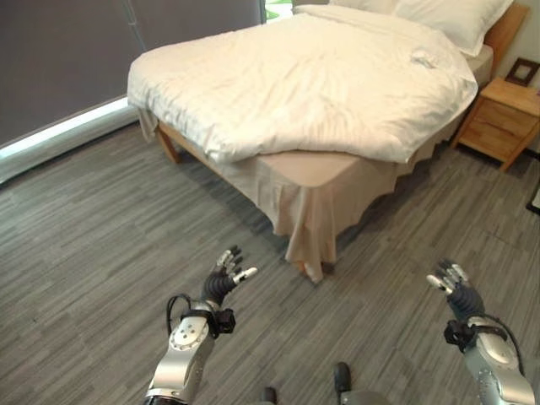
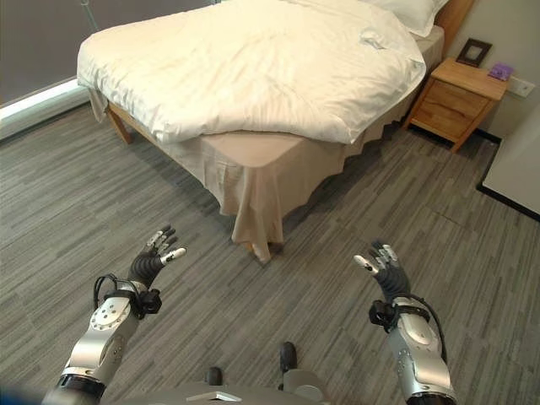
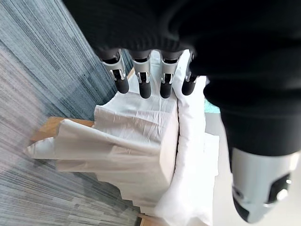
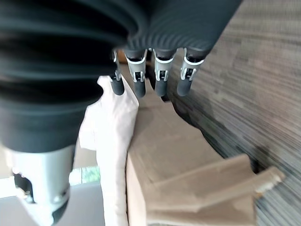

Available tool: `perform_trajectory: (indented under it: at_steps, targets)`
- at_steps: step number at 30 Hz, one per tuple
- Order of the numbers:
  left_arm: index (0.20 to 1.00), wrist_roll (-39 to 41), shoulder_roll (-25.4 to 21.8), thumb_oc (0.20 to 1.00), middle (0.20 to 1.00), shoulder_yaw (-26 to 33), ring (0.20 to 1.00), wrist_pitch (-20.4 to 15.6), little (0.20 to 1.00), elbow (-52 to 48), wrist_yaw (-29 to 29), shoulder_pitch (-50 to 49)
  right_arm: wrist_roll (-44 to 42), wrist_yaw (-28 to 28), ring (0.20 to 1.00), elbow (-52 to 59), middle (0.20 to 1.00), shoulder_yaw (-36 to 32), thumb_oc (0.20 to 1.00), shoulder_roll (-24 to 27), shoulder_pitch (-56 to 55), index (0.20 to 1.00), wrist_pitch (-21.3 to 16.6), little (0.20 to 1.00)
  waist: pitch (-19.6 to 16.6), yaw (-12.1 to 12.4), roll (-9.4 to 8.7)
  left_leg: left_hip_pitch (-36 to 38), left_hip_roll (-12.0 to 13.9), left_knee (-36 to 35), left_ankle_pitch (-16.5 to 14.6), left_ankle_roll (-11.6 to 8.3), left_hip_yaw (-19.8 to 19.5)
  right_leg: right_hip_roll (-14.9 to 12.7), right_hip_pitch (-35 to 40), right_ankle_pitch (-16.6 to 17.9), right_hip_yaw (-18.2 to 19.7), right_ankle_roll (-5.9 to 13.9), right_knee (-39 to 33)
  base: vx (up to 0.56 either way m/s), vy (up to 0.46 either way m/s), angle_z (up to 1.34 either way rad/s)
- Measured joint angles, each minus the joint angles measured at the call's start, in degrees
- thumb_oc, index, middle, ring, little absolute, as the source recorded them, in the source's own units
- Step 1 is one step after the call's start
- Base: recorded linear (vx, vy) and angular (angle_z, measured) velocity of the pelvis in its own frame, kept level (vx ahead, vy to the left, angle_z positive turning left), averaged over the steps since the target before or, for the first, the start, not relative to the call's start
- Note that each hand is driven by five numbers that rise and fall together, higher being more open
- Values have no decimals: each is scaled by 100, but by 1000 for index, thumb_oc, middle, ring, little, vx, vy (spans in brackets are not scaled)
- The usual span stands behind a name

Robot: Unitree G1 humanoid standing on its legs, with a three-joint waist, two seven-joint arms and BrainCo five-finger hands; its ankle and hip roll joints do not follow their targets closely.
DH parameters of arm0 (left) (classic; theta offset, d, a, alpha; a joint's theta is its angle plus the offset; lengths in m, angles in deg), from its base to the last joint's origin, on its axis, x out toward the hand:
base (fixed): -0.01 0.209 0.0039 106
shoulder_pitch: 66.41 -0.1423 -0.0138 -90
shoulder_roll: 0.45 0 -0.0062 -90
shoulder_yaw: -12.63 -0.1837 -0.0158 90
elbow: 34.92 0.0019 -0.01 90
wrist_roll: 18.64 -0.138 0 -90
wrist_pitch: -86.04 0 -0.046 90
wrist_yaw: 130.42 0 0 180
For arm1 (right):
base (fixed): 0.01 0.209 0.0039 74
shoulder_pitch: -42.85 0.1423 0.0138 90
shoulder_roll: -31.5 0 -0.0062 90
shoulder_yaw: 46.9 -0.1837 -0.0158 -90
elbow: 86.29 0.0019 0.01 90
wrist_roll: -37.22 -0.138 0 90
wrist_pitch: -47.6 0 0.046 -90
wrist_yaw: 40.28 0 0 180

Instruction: Making the bed.

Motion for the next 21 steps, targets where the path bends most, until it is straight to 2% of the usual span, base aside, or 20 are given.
perform_trajectory:
  at_steps: [2, 3, 5, 6, 7, 8, 9, 10, 12, 13, 14, 15, 16, 17, 19, 21]
  targets:
    - [1000, -1, 3, 1000, 1000, 72, 1000, -4, 1000, 1, -28, -57, 7, 0, 1000, 2, 1000, -1, 1000, 36, 30, 1000, 3, 1000, -1, 10, -1, 52, -53, -1, 3, -3, -27, -60, 64, 52, -19, 52, -33, 3, 69, 14]
    - [1000, -1, 2, 1000, 1000, 201, 1000, -5, 1000, 15, -90, -123, 80, 1, 1000, 10, 1000, 0, 1000, 32, 50, 1000, 7, 1000, -4, 35, 6, 78, -109, 21, 4, -7, -43, -113, 128, 161, -27, 185, -78, -30, 178, 10]
    - [1000, -2, -3, 1000, 1000, 451, 1000, -12, 1000, 56, -163, -125, 209, -5, 1000, 15, 1000, 13, 1000, 21, 91, 1000, 6, 1000, -5, 42, 17, 96, -202, 23, -9, -9, -62, -199, 120, 198, -63, 228, 43, -51, 195, 11]
    - [1000, -2, -8, 1000, 1000, 549, 1000, -74, 1000, 137, -219, -111, 217, -2, 1000, 6, 1000, 33, 1000, 12, 160, 1000, 6, 1000, 8, 56, 30, 81, -198, 55, 8, 7, -38, -248, -42, 96, -60, 326, 356, -2, 207, 11]
    - [1000, -4, -27, 1000, 1000, 667, 1000, -92, 1000, 310, -320, -56, 223, -14, 1000, 29, 1000, 51, 1000, -1, 245, 1000, 1, 1000, 27, 34, 43, 70, -292, 62, 3, 42, -49, -324, -376, -155, -30, 482, 1052, 49, 204, 5]
    - [1000, -11, -41, 1000, 1000, 713, 1000, -117, 1000, 394, -362, -38, 224, -21, 1000, 20, 1000, 52, 1000, -27, 260, 1000, -3, 1000, 58, 39, 22, 68, -429, 100, -35, 120, -39, -423, -575, -226, 33, 543, 1485, 98, 226, 4]
    - [1000, -24, -66, 1000, 1000, 753, 1000, -116, 1000, 512, -430, 14, 219, -1, 1000, 12, 1000, 77, 1000, -81, 434, 1000, -27, 1000, 326, 7, 87, 66, -478, 372, -229, 313, -12, -507, -1106, -205, 135, 556, 2699, 170, 112, -8]
    - [1000, -30, -91, 1000, 1000, 745, 1000, -118, 1000, 507, -461, -11, 219, -5, 1000, 7, 1000, 111, 1000, -114, 437, 1000, -47, 1000, 384, 15, 97, 73, -516, 466, -298, 336, 9, -573, -1416, -143, 145, 530, 3297, 380, 27, -4]
    - [1000, -36, -119, 1000, 1000, 749, 1000, -119, 1000, 487, -497, -75, 218, -15, 1000, 14, 1000, 218, 1000, -179, 306, 1000, -45, 1000, 390, -20, 143, 81, -530, 461, -336, 409, -51, -508, -1798, -507, 143, 562, 3682, 390, -22, 2]
    - [1000, -36, -165, 1000, 1000, 750, 1000, -123, 1000, 479, -507, -57, 217, -22, 1000, 32, 1000, 219, 1000, -251, 295, 1000, -47, 1000, 392, -39, 155, 50, -507, 432, -344, 403, -61, -449, -1880, -659, 106, 518, 3522, 500, -102, 26]
    - [1000, -36, -280, 1000, 1000, 768, 1000, -128, 1000, 447, -503, 22, 210, -38, 1000, 83, 1000, 243, 1000, -335, 226, 1000, -47, 1000, 405, -135, 110, -68, -463, 371, -308, 461, -60, -334, -1918, -848, 12, 591, 2629, 504, -96, 34]
    - [1000, -36, -278, 1000, 1000, 782, 1000, -129, 1000, 428, -500, 27, 210, -37, 1000, 75, 1000, 216, 1000, -333, 209, 1000, -46, 1000, 388, -164, 52, -81, -460, 377, -284, 498, -56, -303, -1849, -852, 26, 594, 2278, 656, -154, 43]
    - [1000, -34, -217, 1000, 1000, 827, 1000, -142, 1000, 454, -526, 61, 208, -24, 1000, 126, 1000, 187, 1000, -323, 130, 1000, -63, 1000, 387, -263, 45, -165, -458, 450, -309, 457, -82, -223, -1777, -841, 143, 619, 1584, 506, -138, 31]
    - [1000, -34, -218, 1000, 1000, 798, 1000, -147, 1000, 481, -527, 128, 209, -23, 1000, 152, 1000, 182, 1000, -308, 85, 1000, -78, 1000, 369, -363, -7, -219, -455, 513, -342, 407, -146, -190, -1738, -838, 189, 634, 1238, 491, -143, 35]
    - [1000, -34, -225, 1000, 1000, 697, 1000, -169, 1000, 480, -544, 398, 210, -17, 1000, 135, 1000, 116, 1000, -296, 12, 1000, -75, 1000, 358, -447, -51, -302, -432, 594, -405, 313, -362, -161, -1631, -844, 164, 644, 741, 345, -147, 45]
    - [1000, -30, -203, 1000, 1000, 624, 1000, -222, 1000, 470, -541, 469, 210, -26, 1000, 135, 1000, 14, 1000, -286, -37, 1000, -74, 1000, 339, -497, -63, -210, -371, 516, -461, 223, -483, -114, -1427, -824, 184, 616, 817, 373, -190, 47]
